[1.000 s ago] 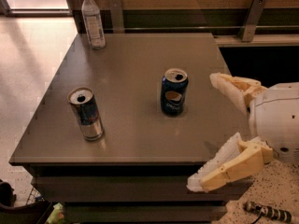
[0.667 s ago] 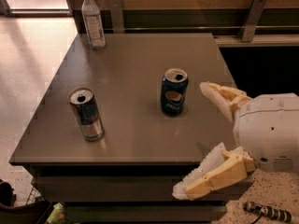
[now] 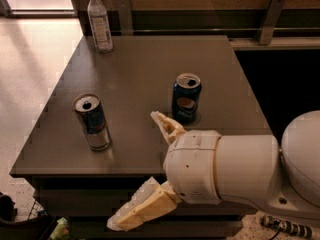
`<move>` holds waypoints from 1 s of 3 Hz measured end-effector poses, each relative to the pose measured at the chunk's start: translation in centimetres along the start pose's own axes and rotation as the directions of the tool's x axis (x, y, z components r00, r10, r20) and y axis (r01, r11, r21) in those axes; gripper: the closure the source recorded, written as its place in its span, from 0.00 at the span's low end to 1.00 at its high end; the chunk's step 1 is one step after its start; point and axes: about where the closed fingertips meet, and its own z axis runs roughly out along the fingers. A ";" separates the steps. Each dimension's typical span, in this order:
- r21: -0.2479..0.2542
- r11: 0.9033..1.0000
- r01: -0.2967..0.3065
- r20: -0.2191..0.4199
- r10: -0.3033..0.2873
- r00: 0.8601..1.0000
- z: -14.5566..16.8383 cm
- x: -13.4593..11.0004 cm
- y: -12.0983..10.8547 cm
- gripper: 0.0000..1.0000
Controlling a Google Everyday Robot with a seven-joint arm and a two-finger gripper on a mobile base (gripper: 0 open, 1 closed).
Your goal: Move redbull can near blue plastic bottle
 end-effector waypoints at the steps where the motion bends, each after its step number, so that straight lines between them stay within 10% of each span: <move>1: -0.002 1.000 0.021 0.027 -0.021 0.999 3.2 -0.8 -1.7 0.00; 2: 0.046 0.999 0.024 0.056 -0.027 0.998 7.3 -1.7 -6.3 0.00; 3: 0.046 0.999 0.024 0.056 -0.027 0.998 7.3 -1.7 -6.3 0.00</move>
Offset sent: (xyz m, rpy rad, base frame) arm 0.1083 0.0515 -0.0098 0.0789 -0.0565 -0.0465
